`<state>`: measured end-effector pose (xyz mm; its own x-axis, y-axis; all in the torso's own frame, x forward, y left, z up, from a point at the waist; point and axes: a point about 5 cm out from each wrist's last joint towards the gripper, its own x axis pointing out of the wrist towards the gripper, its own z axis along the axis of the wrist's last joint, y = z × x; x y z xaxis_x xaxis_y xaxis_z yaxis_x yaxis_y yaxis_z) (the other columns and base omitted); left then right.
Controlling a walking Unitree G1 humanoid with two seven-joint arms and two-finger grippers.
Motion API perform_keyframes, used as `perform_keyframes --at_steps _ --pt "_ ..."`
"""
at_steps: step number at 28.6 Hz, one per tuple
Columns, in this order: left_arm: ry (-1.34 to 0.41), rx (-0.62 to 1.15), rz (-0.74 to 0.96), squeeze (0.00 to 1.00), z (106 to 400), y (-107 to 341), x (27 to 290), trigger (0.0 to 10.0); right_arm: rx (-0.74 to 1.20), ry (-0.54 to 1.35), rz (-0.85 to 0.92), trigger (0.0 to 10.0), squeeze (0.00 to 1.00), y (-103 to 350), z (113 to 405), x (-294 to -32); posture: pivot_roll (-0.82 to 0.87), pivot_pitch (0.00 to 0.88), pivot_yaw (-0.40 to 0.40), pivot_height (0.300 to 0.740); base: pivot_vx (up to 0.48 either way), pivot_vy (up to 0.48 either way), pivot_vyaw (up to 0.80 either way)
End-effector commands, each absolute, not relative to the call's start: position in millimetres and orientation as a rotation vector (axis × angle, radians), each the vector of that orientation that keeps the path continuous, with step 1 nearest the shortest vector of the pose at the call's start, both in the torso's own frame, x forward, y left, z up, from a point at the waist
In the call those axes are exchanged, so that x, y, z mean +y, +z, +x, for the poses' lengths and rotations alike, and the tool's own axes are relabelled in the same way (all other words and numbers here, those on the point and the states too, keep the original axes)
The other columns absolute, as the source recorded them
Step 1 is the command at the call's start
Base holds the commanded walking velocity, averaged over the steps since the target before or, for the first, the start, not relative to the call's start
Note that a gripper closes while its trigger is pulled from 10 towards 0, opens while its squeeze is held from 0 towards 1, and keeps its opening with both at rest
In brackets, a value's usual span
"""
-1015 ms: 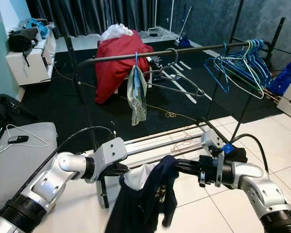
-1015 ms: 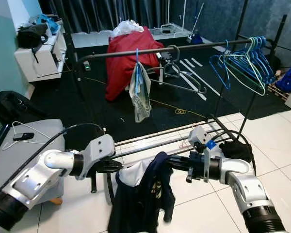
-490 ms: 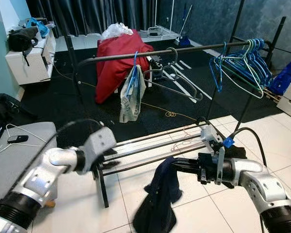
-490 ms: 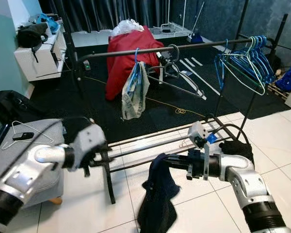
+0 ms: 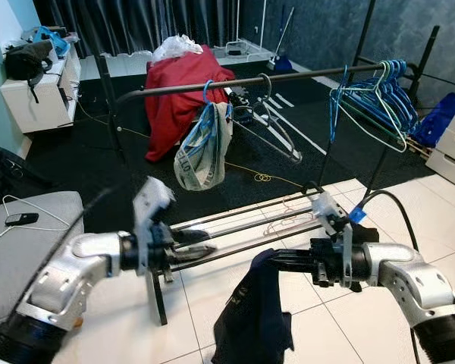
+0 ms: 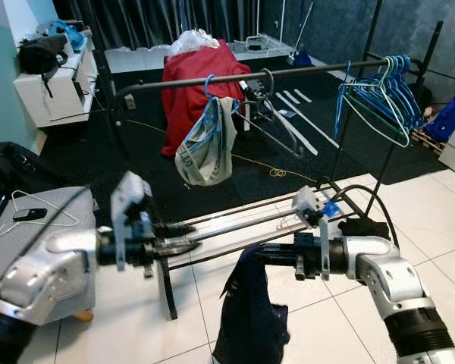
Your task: Hang hanger
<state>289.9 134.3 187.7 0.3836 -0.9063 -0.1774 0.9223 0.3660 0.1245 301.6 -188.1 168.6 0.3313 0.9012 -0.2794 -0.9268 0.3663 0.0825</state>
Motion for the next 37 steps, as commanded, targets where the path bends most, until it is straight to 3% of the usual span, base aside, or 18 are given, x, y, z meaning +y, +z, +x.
perform_keyframes --at_steps 1,7,11,12,13,14,20,21,23,24,32,37 --pt "-1.154 0.137 0.271 0.00 289 180 137 10.0 0.275 1.151 -0.133 0.0 0.00 172 307 -188 -0.10 0.064 -0.003 0.740 0.000 0.000 0.00" --pt "-1.067 0.165 0.337 0.00 297 173 140 10.0 0.276 1.063 -0.143 0.0 0.00 167 312 -186 -0.10 0.064 0.000 0.740 0.000 0.000 0.00" --pt "-1.014 0.113 0.216 0.00 303 184 136 10.0 0.219 0.947 -0.106 0.0 0.00 163 321 -182 -0.10 0.061 0.002 0.740 0.000 0.000 0.00" --pt "-0.999 0.159 0.129 0.28 301 184 131 10.0 0.180 0.890 -0.054 0.0 0.00 165 328 -177 -0.10 0.058 0.002 0.740 0.000 0.000 0.00" --pt "-0.999 0.159 0.129 0.28 301 184 131 10.0 0.180 0.890 -0.054 0.0 0.00 165 328 -177 -0.10 0.058 0.002 0.740 0.000 0.000 0.00" --pt "-0.951 0.217 0.080 1.00 302 179 127 10.0 0.151 0.844 -0.001 0.0 0.00 167 334 -173 -0.10 0.055 0.003 0.740 0.000 0.000 0.00" --pt "-0.724 0.336 -0.059 1.00 312 169 118 10.0 0.131 0.681 0.167 0.0 0.00 177 357 -150 -0.09 0.039 -0.020 0.740 0.000 0.000 0.00" --pt "-0.683 0.341 -0.064 0.45 315 167 117 10.0 0.141 0.682 0.176 0.0 0.00 177 359 -144 -0.08 0.038 -0.024 0.740 0.000 0.000 0.00" --pt "-0.683 0.341 -0.064 0.45 315 167 117 10.0 0.141 0.682 0.176 0.0 0.00 177 359 -144 -0.08 0.038 -0.024 0.740 0.000 0.000 0.00" --pt "-0.648 0.347 -0.041 0.00 317 162 115 10.0 0.147 0.693 0.190 0.0 0.00 177 359 -134 -0.08 0.038 -0.025 0.740 0.000 0.000 0.00" --pt "-0.528 0.332 -0.020 0.00 324 157 106 10.0 0.158 0.740 0.230 0.0 0.00 179 358 -109 -0.09 0.039 -0.025 0.740 0.000 0.000 0.00" --pt "-0.460 0.161 0.053 0.00 332 170 107 10.0 0.176 0.828 0.200 0.0 0.00 181 354 -103 -0.09 0.048 -0.027 0.740 0.000 0.000 0.00"
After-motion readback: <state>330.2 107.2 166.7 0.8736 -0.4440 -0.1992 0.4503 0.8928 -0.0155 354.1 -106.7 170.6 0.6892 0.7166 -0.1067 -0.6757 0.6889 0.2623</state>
